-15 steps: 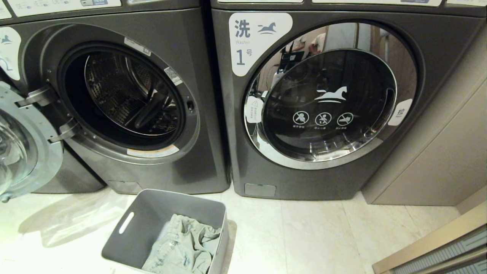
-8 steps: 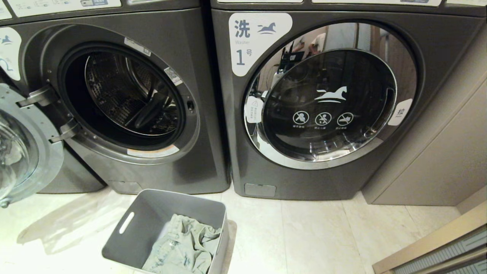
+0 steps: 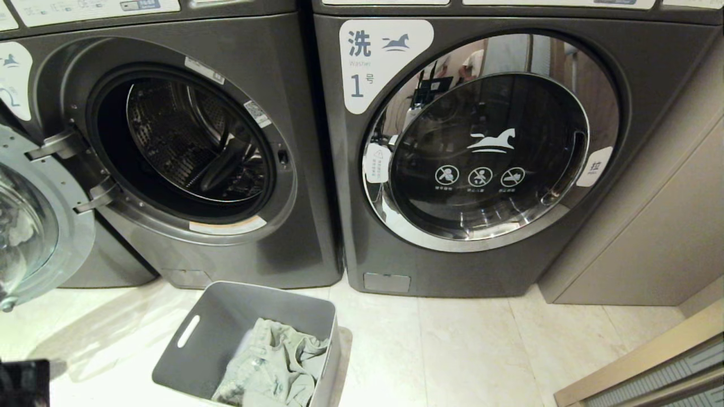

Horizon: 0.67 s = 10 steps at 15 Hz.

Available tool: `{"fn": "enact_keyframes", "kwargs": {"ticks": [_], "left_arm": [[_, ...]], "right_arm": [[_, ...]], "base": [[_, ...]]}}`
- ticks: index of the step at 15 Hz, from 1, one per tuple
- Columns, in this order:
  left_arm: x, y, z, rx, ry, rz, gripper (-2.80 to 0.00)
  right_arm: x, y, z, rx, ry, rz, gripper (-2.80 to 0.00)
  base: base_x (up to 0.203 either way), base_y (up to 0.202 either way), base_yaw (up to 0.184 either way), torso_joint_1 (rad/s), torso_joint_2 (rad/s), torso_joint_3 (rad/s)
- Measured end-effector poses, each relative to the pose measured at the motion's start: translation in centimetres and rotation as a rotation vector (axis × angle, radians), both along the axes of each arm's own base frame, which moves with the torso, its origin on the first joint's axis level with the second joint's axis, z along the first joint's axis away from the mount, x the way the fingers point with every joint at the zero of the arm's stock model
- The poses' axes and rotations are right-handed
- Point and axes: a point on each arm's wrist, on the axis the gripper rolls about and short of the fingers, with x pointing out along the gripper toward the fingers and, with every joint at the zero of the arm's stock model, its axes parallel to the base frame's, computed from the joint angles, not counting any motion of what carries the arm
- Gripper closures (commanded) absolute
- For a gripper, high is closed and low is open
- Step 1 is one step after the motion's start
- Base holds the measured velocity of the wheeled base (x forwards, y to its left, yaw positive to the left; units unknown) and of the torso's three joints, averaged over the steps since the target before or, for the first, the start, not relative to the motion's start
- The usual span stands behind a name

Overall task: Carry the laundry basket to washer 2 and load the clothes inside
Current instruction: Open the lid of the washing machine

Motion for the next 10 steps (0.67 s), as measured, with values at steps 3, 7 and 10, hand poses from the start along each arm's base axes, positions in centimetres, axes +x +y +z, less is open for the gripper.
{"fn": "enact_keyframes", "kwargs": {"ticks": [3, 7, 10], "left_arm": [[-4.0, -1.7, -3.0, 0.062, -0.161, -0.155, 0.0], [-7.9, -2.3, -7.2, 0.153, -0.262, -0.174, 0.0], [-9.7, -2.6, -8.5, 0.138, -0.365, -0.254, 0.0]], "right_arm": [[0.0, 0.0, 0.0, 0.0, 0.0, 0.0, 0.0], [0.0, 0.0, 0.0, 0.0, 0.0, 0.0, 0.0], [0.0, 0.0, 0.0, 0.0, 0.0, 0.0, 0.0]], "base": [[0.0, 0.0, 0.0, 0.0, 0.0, 0.0], [0.0, 0.0, 0.0, 0.0, 0.0, 0.0], [0.0, 0.0, 0.0, 0.0, 0.0, 0.0]]}}
